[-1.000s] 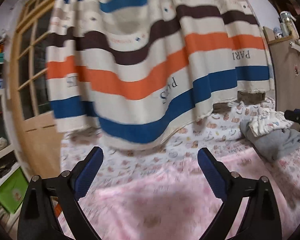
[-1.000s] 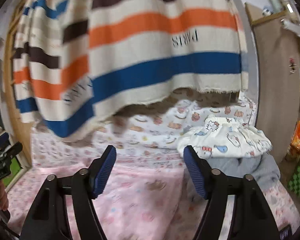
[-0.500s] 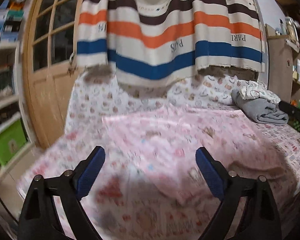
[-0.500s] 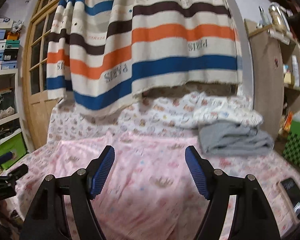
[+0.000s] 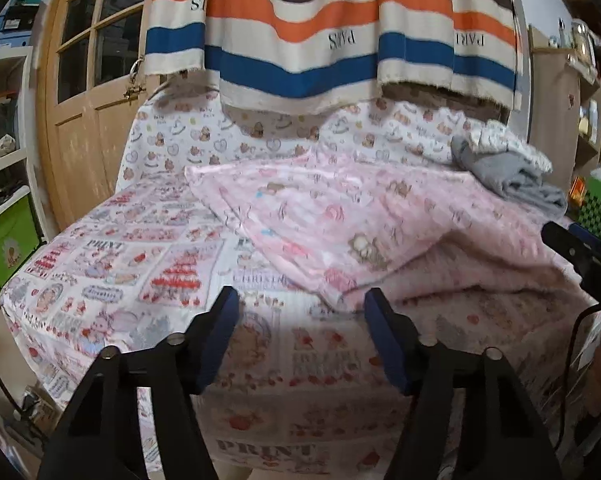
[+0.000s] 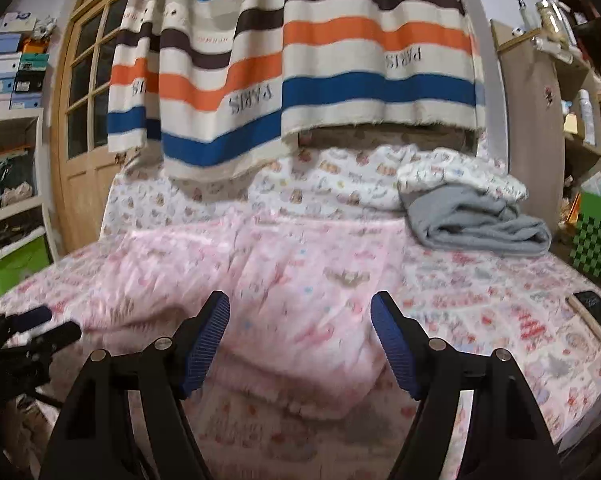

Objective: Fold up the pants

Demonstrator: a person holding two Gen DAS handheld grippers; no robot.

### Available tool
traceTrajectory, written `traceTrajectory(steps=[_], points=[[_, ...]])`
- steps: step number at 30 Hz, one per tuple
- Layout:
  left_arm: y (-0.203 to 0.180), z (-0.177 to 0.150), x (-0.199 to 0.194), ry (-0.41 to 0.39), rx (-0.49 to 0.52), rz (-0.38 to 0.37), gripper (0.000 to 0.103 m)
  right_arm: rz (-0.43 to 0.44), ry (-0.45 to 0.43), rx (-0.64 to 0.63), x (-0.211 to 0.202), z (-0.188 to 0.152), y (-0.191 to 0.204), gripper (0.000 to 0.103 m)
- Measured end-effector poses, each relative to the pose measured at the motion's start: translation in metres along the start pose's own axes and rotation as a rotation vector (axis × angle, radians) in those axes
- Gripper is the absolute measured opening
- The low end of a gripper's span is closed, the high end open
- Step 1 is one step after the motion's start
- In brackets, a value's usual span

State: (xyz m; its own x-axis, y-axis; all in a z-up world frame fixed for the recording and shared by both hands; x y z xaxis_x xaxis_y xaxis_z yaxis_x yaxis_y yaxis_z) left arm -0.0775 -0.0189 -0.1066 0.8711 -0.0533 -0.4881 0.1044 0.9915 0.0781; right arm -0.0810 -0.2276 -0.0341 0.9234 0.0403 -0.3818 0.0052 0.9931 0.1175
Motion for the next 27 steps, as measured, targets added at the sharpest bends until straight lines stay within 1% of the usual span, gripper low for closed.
traceTrajectory(steps=[4, 6, 8, 9, 10, 14, 16, 18, 22, 23, 24, 25, 27], points=[[0.0, -0.004, 0.007, 0.029, 0.015, 0.03, 0.058, -0.021, 0.049, -0.005, 0.003, -0.02, -0.008, 0.075], [-0.001, -0.002, 0.009, 0.033, -0.002, 0.009, 0.057, -0.041, 0.061, 0.003, 0.005, -0.026, -0.012, 0.075], [-0.001, 0.001, 0.011, 0.04, -0.003, 0.028, 0.057, -0.058, 0.07, -0.002, 0.006, -0.028, -0.014, 0.075], [-0.002, 0.0, 0.014, 0.054, 0.007, 0.049, 0.056, -0.08, 0.076, -0.013, 0.008, -0.029, -0.016, 0.075], [-0.002, -0.001, 0.018, 0.066, 0.011, 0.054, 0.056, -0.112, 0.08, -0.026, 0.01, -0.03, -0.018, 0.075], [0.001, 0.002, 0.021, 0.071, -0.021, 0.045, 0.054, -0.15, 0.087, -0.027, 0.012, -0.03, -0.029, 0.075], [0.002, 0.004, 0.023, 0.068, -0.023, 0.052, 0.054, -0.169, 0.09, -0.026, 0.015, -0.03, -0.033, 0.075], [0.001, 0.006, 0.024, 0.061, -0.021, 0.055, 0.054, -0.173, 0.09, -0.024, 0.017, -0.029, -0.035, 0.074], [-0.006, 0.014, 0.021, 0.028, 0.004, 0.035, 0.053, -0.147, 0.096, -0.027, 0.023, -0.025, -0.031, 0.074], [-0.008, 0.015, 0.022, 0.026, 0.008, 0.051, 0.054, -0.143, 0.095, -0.03, 0.025, -0.024, -0.029, 0.074], [-0.008, 0.017, 0.023, 0.032, 0.018, 0.094, 0.054, -0.148, 0.091, -0.032, 0.026, -0.024, -0.029, 0.074], [-0.009, 0.017, 0.026, 0.04, 0.025, 0.137, 0.054, -0.169, 0.083, -0.032, 0.027, -0.023, -0.029, 0.074], [-0.008, 0.018, 0.032, 0.06, 0.015, 0.168, 0.055, -0.228, 0.061, -0.018, 0.03, -0.021, -0.034, 0.074]])
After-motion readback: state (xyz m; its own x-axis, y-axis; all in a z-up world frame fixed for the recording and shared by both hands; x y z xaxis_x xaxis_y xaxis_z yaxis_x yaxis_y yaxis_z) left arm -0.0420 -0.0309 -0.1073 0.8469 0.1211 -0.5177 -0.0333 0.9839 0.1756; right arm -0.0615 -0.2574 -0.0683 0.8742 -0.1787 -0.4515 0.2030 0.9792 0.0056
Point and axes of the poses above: each gripper's, at about its wrist camera, not at the fingertips, and x roughly the way its jaws point, y to its left, z to its top, the point moved 6 cm from there along x, roughly the way its jaws point, and after that the axes turned 7 degrees about x, right-handed, at the moved point
